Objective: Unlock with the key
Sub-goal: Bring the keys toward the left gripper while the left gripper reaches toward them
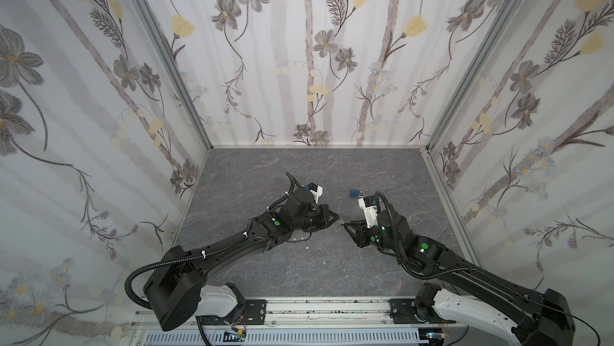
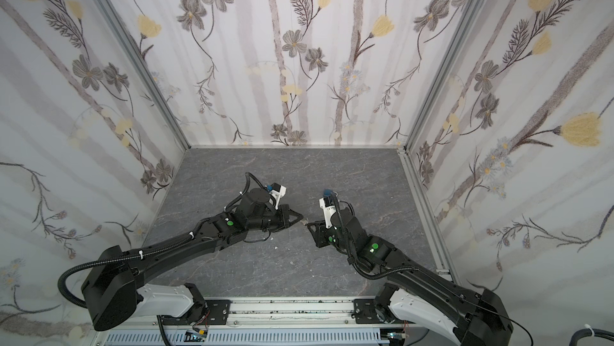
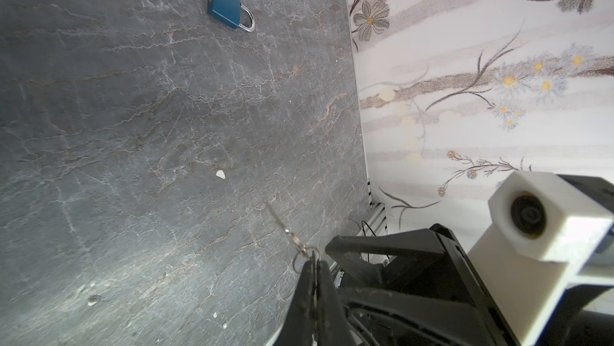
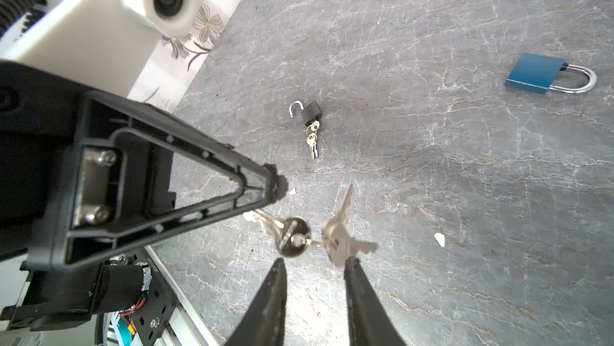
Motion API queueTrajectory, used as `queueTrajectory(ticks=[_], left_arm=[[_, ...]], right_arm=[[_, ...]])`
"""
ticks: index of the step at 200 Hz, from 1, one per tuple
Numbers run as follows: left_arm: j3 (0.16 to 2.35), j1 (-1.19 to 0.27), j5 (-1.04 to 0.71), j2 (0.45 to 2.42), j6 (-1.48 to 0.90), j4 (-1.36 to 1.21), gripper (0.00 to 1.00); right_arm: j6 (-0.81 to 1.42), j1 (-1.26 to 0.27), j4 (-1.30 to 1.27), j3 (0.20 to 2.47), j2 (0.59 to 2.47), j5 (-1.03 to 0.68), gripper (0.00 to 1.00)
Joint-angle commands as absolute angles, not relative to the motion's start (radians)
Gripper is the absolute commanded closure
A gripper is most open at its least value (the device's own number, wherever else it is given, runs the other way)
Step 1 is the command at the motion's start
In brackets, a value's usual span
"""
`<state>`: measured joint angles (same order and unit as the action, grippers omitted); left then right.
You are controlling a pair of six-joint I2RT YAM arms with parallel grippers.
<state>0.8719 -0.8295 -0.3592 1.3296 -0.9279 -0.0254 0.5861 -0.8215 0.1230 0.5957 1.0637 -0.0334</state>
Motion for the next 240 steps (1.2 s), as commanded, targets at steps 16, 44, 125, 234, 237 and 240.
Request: queueTrajectory(ticks=[16,44,125,234,237,240], left_arm=[[0.885,-0.826,-0.36,1.319,-0.87,0.002,1.0],[0.874,-0.828,-0.392,1.311,-0.877,-0.048,1.0],[0.825,-0.829,-0.46,1.276,-0.914,-0.196,1.0],[0.783,-0.828,-0.496,1.264,-0.965,-0.327,1.0],[0.782,-0.828,-0.496,1.264,-0.966,-0.328,1.0],[0.78,-0.828,-0.496,1.264,-0.966,-0.332,1.0]], right_arm=[[0.608,-0.759,-0.049,0.533,0.997,-0.188,0.67],[0.643,-0.721,-0.169,0.478,0.948,-0.289,0.59],[0.693,-0.692,-0.308,0.409,0.937,-0.39,0.54],[0.753,-0.674,-0.465,0.36,0.943,-0.485,0.75],[0.755,-0.673,-0.466,0.358,0.943,-0.488,0.78],[0.755,-0.672,-0.47,0.357,0.944,-0.491,0.8]])
